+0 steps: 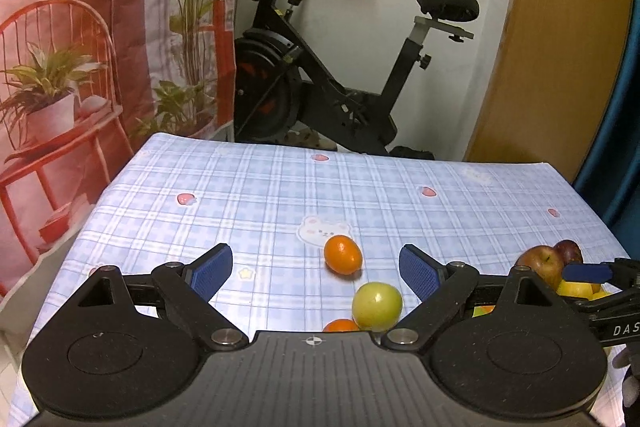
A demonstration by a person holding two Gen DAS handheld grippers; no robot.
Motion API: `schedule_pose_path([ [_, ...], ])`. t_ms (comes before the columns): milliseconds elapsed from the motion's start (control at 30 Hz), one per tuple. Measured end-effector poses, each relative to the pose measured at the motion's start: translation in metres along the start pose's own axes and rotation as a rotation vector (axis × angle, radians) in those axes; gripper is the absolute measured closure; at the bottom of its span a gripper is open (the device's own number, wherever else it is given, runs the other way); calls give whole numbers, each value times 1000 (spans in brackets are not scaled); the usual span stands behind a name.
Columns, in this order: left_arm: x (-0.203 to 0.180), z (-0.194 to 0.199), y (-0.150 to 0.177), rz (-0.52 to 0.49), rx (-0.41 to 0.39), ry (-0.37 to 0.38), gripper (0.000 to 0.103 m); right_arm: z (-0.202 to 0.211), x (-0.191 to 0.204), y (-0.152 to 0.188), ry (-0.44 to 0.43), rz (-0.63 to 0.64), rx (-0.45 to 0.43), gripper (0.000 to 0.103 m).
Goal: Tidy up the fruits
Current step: 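Move the left tool back toward the loose fruit on the table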
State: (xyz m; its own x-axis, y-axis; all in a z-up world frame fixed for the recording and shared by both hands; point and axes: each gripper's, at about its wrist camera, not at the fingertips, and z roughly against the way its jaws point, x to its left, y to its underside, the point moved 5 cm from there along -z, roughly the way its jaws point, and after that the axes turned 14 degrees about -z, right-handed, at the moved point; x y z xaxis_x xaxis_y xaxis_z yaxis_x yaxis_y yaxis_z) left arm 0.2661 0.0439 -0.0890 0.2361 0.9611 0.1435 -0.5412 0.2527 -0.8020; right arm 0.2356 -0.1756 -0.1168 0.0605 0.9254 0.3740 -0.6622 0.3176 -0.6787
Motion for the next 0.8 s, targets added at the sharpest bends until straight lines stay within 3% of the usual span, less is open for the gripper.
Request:
schedule_pose_path([
  [133,3,0,3,-12,-5,-27,11,-6,0,6,-20,-9,37,1],
  [267,6,-1,3,-4,4,-9,11,-10,1,8,-9,-4,56,3],
  [400,4,-5,0,-28,20,-7,11,-11,1,9,17,26,65,12],
  [600,10,-5,-16,-26,-4,59,12,-8,6,8,20,77,40,22],
  [800,22,3,-48,-102,-65,112,23,-5,10,1,-17,36,11,34],
])
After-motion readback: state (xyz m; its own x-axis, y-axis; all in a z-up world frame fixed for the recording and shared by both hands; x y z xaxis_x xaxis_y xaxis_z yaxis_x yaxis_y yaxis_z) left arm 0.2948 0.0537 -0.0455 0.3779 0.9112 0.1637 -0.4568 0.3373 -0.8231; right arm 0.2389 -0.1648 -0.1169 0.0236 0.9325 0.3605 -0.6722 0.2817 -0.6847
